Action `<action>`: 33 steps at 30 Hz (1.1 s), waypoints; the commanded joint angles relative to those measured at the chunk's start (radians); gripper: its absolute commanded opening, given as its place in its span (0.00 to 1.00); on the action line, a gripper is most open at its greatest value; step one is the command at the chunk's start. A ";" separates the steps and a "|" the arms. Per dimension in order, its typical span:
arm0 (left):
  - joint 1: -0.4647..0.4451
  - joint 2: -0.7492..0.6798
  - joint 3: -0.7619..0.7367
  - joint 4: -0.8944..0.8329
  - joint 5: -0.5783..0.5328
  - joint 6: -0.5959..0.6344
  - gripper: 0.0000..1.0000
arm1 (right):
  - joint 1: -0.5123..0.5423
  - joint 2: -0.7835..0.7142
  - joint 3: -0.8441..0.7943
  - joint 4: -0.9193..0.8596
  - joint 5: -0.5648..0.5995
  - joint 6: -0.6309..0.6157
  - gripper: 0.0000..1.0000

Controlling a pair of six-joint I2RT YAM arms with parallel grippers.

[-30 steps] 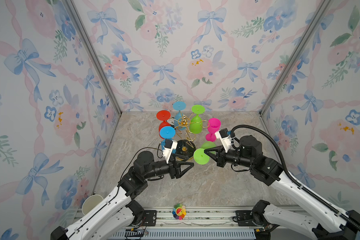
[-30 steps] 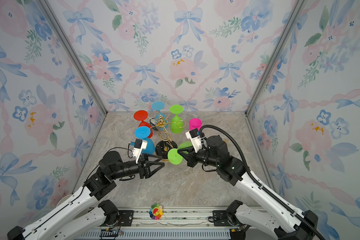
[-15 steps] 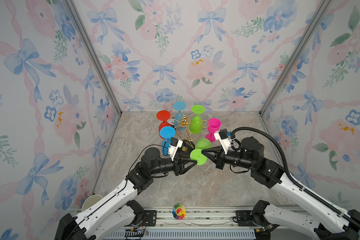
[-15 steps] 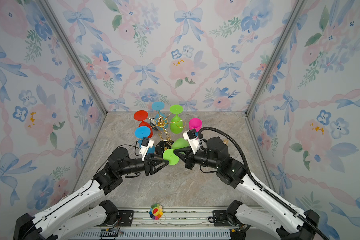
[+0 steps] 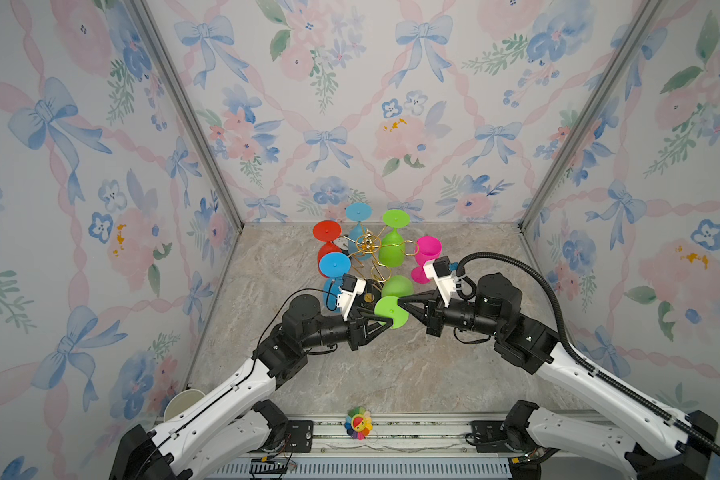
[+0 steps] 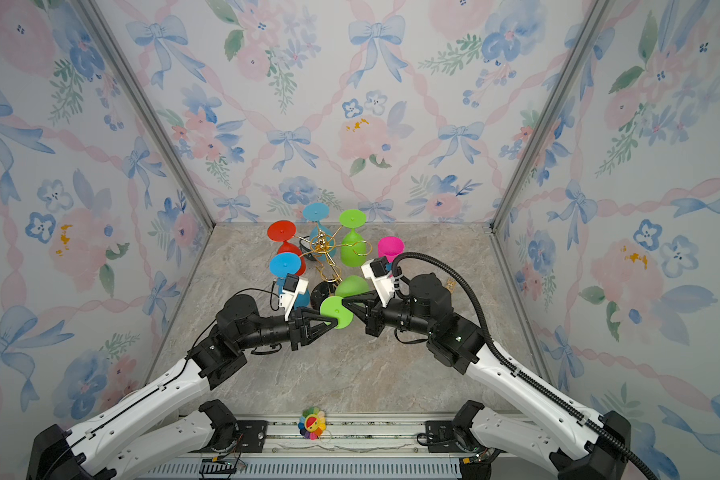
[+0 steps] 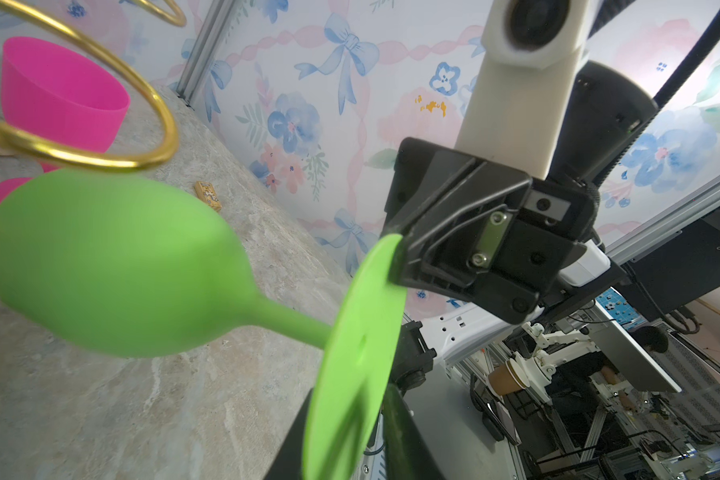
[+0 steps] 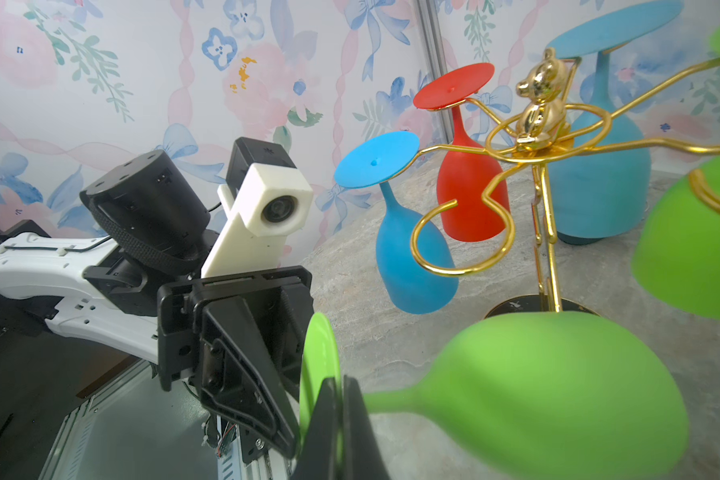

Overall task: Take the wine glass off the wine glass rack
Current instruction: 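Close the left gripper on the green glass base while the right gripper releases it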

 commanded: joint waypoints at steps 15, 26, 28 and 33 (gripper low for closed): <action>-0.005 0.017 0.013 0.044 0.063 0.004 0.07 | 0.007 -0.059 -0.015 -0.079 0.042 0.024 0.18; -0.034 0.105 0.035 0.041 0.216 0.041 0.02 | 0.007 -0.171 0.025 -0.215 0.120 0.045 0.61; -0.051 0.131 0.050 0.028 0.246 0.061 0.00 | 0.006 -0.185 0.040 -0.244 0.155 0.052 0.70; -0.113 0.170 0.118 -0.080 0.227 0.174 0.00 | -0.015 -0.182 0.118 -0.409 0.318 0.077 0.77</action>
